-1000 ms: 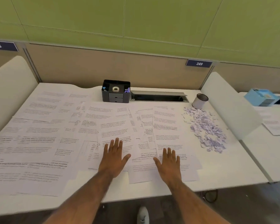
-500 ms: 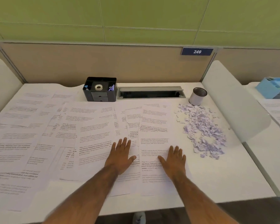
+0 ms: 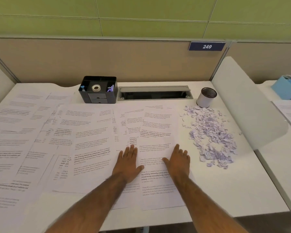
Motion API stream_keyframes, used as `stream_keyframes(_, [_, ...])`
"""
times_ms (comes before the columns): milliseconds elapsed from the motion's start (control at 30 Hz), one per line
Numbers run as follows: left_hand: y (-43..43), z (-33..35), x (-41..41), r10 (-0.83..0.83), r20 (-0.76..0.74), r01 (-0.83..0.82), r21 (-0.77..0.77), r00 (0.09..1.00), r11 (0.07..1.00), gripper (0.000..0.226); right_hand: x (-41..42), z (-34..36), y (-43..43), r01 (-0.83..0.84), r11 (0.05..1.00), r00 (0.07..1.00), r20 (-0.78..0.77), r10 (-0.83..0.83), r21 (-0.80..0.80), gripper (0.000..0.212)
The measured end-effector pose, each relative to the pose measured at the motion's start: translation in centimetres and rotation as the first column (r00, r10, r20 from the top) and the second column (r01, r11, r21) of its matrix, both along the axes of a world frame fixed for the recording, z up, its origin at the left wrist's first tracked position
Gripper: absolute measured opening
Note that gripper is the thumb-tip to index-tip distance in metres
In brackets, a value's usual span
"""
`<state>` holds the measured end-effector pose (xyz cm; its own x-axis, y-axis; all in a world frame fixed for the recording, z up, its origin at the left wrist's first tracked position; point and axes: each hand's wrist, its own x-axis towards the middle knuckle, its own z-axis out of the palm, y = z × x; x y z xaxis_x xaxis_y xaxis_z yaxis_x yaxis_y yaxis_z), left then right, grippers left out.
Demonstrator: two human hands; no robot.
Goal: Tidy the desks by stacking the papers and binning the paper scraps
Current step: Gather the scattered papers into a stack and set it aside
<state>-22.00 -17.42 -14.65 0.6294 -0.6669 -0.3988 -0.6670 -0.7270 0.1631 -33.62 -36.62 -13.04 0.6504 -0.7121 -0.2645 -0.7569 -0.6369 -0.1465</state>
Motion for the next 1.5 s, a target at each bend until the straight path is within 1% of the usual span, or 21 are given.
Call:
stream_keyframes(100, [-0.1, 0.0, -0.2, 0.004, -0.003, -0.004, -0.002, 1.0, 1.0, 0.088, 0.8, 0.7, -1.0, 0.015, 1.0, 0.996, 0.084, -0.017, 0.022, 0.081])
stream_keyframes(167, [-0.1, 0.2, -0.1, 0.002, 0.001, -0.002, -0.002, 1.0, 1.0, 0.088, 1.5, 1.5, -2.0, 0.08, 0.987, 0.979, 0.173, -0.104, 0.14, 0.077])
stream_keyframes(267, [-0.1, 0.2, -0.1, 0.004, 0.002, -0.004, -0.002, 1.0, 1.0, 0.088, 2.4, 2.6, -3.3, 0.183, 0.924, 0.92, 0.272, -0.281, 0.336, 0.068])
stream_keyframes(367, [0.0, 0.2, -0.1, 0.002, 0.004, -0.002, -0.011, 1.0, 1.0, 0.088, 2.7, 3.0, -4.3, 0.232, 0.88, 0.878, 0.3, -0.373, 0.413, 0.065])
stream_keyframes(400, [0.1, 0.2, -0.1, 0.0, 0.005, 0.0, -0.012, 1.0, 1.0, 0.088, 2.8, 2.8, -4.7, 0.254, 0.864, 0.863, 0.302, -0.406, 0.436, 0.06])
stream_keyframes(433, [0.1, 0.1, -0.1, -0.003, 0.008, 0.003, -0.013, 1.0, 1.0, 0.088, 3.0, 2.6, -5.0, 0.276, 0.838, 0.844, 0.3, -0.446, 0.47, 0.051])
stream_keyframes(500, [0.4, -0.1, 0.1, -0.011, 0.027, 0.011, -0.008, 1.0, 1.0, 0.088, 3.1, 2.0, -5.8, 0.289, 0.777, 0.796, 0.311, -0.52, 0.559, 0.026])
stream_keyframes(533, [0.5, -0.1, 0.2, -0.006, 0.045, 0.006, -0.006, 0.999, 1.0, 0.089, 3.3, 1.7, -6.1, 0.277, 0.743, 0.776, 0.314, -0.547, 0.609, 0.028])
stream_keyframes(600, [0.8, -0.3, 0.2, 0.044, 0.073, -0.042, -0.021, 0.996, 0.999, 0.1, 3.5, 1.5, -6.4, 0.262, 0.703, 0.765, 0.302, -0.569, 0.661, 0.031])
stream_keyframes(667, [0.9, -0.5, 0.3, 0.093, 0.063, -0.091, -0.029, 0.994, 0.995, 0.111, 3.8, 1.5, -6.5, 0.246, 0.701, 0.782, 0.291, -0.552, 0.67, 0.023])
stream_keyframes(733, [0.8, -0.7, 0.3, 0.104, 0.037, -0.103, -0.033, 0.994, 0.994, 0.122, 3.9, 1.3, -6.4, 0.196, 0.686, 0.802, 0.288, -0.523, 0.7, 0.008])
stream_keyframes(833, [0.8, -0.9, 0.6, 0.109, 0.046, -0.107, -0.042, 0.993, 0.993, 0.124, 3.9, 0.4, -6.4, 0.144, 0.653, 0.829, 0.27, -0.49, 0.743, 0.025])
stream_keyframes(967, [1.5, -1.0, 0.9, 0.128, 0.092, -0.126, -0.022, 0.988, 0.992, 0.124, 3.9, 0.9, -6.7, 0.129, 0.633, 0.806, 0.291, -0.516, 0.763, 0.021])
stream_keyframes(1033, [1.8, -1.1, 1.2, 0.14, 0.1, -0.139, -0.019, 0.985, 0.99, 0.119, 3.8, 1.3, -7.2, 0.111, 0.619, 0.796, 0.303, -0.524, 0.778, 0.016])
stream_keyframes(1167, [2.4, -1.2, 1.4, 0.118, 0.116, -0.121, 0.02, 0.986, 0.992, 0.078, 3.7, 2.4, -8.6, 0.067, 0.579, 0.804, 0.3, -0.514, 0.813, 0.012])
stream_keyframes(1267, [2.5, -1.1, 1.3, 0.131, 0.13, -0.137, 0.042, 0.983, 0.99, 0.074, 3.8, 3.3, -9.3, 0.055, 0.549, 0.811, 0.283, -0.512, 0.834, 0.017])
stream_keyframes(1367, [2.2, -0.9, 1.2, 0.124, 0.113, -0.13, 0.044, 0.986, 0.991, 0.071, 3.9, 4.4, -9.8, 0.03, 0.481, 0.802, 0.266, -0.535, 0.876, 0.018])
stream_keyframes(1400, [2.2, -0.6, 1.3, 0.143, 0.096, -0.144, 0.008, 0.985, 0.99, 0.07, 3.9, 4.7, -9.9, 0.024, 0.463, 0.804, 0.258, -0.535, 0.886, 0.017])
stream_keyframes(1433, [2.2, -0.4, 1.4, 0.169, 0.082, -0.164, -0.067, 0.982, 0.984, 0.068, 3.9, 5.0, -10.0, 0.021, 0.452, 0.808, 0.251, -0.532, 0.892, 0.017])
stream_keyframes(1467, [2.1, 0.0, 1.6, 0.212, 0.069, -0.196, -0.185, 0.975, 0.963, 0.064, 3.9, 5.1, -10.2, 0.024, 0.446, 0.813, 0.242, -0.53, 0.895, 0.017])
stream_keyframes(1500, [1.8, 0.7, 1.7, 0.275, 0.018, -0.257, -0.303, 0.961, 0.918, 0.055, 3.9, 5.1, -10.2, 0.025, 0.439, 0.818, 0.234, -0.525, 0.898, 0.018])
